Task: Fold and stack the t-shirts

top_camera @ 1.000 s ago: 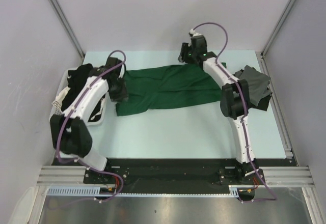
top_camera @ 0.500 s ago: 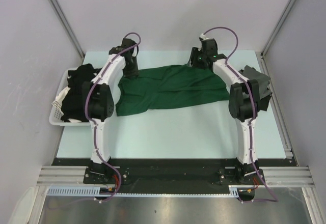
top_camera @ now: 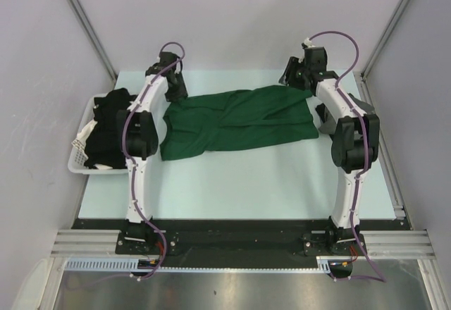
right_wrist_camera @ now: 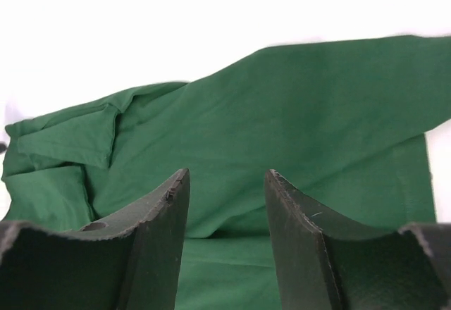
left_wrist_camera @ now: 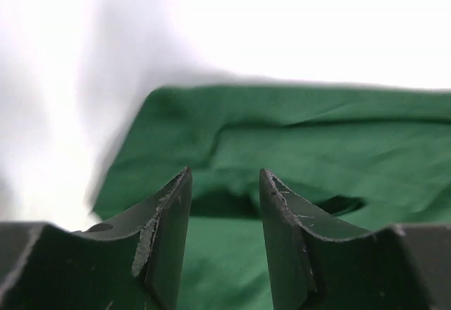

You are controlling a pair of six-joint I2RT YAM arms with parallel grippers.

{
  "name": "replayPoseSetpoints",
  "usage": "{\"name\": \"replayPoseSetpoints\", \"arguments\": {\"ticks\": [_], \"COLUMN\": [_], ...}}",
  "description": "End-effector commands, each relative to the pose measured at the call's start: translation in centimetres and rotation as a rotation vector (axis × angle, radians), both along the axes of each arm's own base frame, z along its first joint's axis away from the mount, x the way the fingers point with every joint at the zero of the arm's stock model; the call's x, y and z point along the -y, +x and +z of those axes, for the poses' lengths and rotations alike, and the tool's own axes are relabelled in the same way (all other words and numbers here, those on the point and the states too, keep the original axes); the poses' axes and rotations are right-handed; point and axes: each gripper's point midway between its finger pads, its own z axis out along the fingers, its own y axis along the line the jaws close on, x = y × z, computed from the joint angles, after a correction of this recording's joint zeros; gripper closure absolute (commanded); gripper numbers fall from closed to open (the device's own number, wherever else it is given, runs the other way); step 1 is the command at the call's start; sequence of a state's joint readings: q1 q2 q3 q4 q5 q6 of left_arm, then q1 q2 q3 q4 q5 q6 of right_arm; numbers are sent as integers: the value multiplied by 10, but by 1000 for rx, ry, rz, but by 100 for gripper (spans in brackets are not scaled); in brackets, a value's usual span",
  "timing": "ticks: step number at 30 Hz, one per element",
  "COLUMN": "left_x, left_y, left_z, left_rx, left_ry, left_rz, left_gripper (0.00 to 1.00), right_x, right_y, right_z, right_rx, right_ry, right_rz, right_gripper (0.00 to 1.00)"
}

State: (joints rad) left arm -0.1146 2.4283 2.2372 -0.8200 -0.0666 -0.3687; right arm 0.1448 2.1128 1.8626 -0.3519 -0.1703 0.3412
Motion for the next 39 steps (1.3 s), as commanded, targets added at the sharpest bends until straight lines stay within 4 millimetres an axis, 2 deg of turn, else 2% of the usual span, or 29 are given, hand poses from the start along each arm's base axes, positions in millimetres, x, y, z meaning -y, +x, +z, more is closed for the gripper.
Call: {"name": "replayPoseSetpoints", "arguments": {"ticks": [1,6,13,23,24,29,39], "left_x": [26,34,30,24,17,12,10], "left_y": [33,32,28,26,25,21,17], "left_z": [23,13,-1,4,3,-8,-18], "left_rx": [133,117,85,85,81,51,22], "left_ry": [-109,-138,-111,-80,-55,-35,-24], "left_rz": [-31,-45,-42,-33,-15,-13,-2], "left_gripper": [53,55,55,54,54,54,53], "right_x": [-11,-15,-17,-18,-19,-21,-20], "right_y": [-5,-5,-5,-3,-3,-2,-4], "right_z": [27,24,21,14,13,12,9], "right_rx": [48,43,35,24,24,24,15], "right_ry": [36,50,63,69,69,69,61], "right_rz": [28,38,44,47,48,51,52], "right_gripper": [49,49,49,49,49,49,49]}}
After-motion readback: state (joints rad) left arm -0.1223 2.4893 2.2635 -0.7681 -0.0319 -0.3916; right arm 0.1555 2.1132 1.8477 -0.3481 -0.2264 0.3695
